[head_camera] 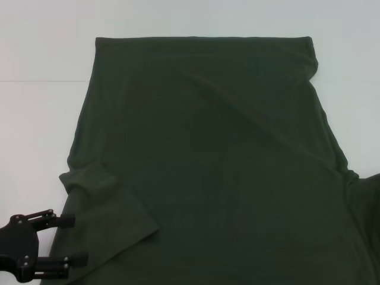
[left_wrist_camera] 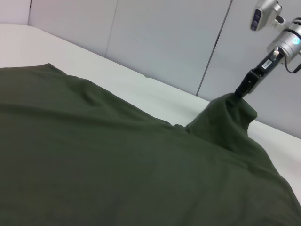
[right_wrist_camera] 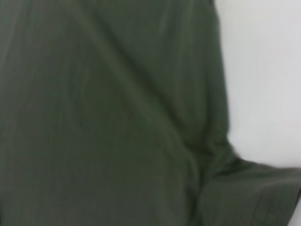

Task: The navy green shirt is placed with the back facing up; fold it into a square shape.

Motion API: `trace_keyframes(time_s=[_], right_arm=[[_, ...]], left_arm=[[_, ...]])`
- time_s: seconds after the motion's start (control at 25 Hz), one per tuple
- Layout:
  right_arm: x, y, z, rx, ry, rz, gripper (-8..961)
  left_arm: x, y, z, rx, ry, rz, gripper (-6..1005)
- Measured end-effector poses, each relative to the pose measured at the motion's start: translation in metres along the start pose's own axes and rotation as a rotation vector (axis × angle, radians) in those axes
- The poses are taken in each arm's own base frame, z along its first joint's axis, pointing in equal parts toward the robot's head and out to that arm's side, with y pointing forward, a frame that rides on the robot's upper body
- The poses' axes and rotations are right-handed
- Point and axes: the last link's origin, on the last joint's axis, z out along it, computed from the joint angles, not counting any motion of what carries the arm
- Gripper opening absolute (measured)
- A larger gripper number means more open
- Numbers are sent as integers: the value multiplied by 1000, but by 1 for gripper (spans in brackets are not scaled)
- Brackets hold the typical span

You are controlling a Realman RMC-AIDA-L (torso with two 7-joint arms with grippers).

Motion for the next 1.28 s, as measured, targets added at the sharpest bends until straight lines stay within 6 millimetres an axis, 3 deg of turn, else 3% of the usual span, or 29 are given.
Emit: trace_keyframes(time_s=[0.4, 0.68, 1.24, 1.28], right_arm=[[-29, 55, 28, -28, 96, -177, 30], [-30, 91, 57, -37, 206, -279, 30], [-25, 110, 65, -137, 244, -284, 36], [-24, 110, 65, -160, 241, -280, 79]], left_arm=[[1, -1, 0, -3, -3, -10, 900], [-1, 0, -1, 2, -5, -14, 899], [-1, 0, -1, 2, -6, -13, 900], [0, 0, -1, 2, -6, -12, 900]])
